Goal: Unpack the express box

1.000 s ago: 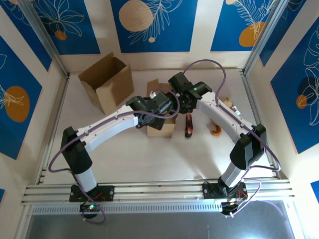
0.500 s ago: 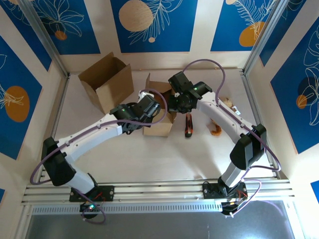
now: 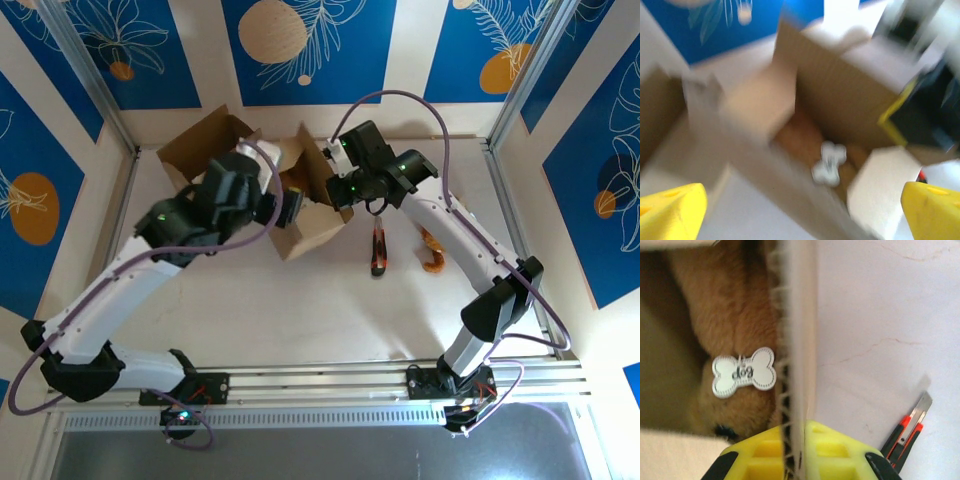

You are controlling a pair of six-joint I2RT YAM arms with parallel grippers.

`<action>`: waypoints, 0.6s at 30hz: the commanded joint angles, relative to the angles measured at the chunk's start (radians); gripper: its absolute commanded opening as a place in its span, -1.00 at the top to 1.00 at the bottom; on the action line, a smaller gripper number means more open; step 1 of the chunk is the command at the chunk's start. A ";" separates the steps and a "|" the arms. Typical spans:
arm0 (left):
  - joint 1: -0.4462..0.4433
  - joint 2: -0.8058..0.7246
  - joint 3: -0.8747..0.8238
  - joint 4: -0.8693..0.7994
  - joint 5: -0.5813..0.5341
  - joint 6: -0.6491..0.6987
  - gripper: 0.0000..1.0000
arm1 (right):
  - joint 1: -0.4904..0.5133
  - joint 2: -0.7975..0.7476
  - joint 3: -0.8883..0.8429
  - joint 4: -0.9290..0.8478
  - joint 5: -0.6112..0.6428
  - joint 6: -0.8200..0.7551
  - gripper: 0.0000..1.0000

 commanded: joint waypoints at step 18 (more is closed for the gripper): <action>0.024 0.287 0.229 -0.151 0.007 0.405 0.10 | 0.050 0.004 -0.003 -0.022 -0.014 -0.159 1.00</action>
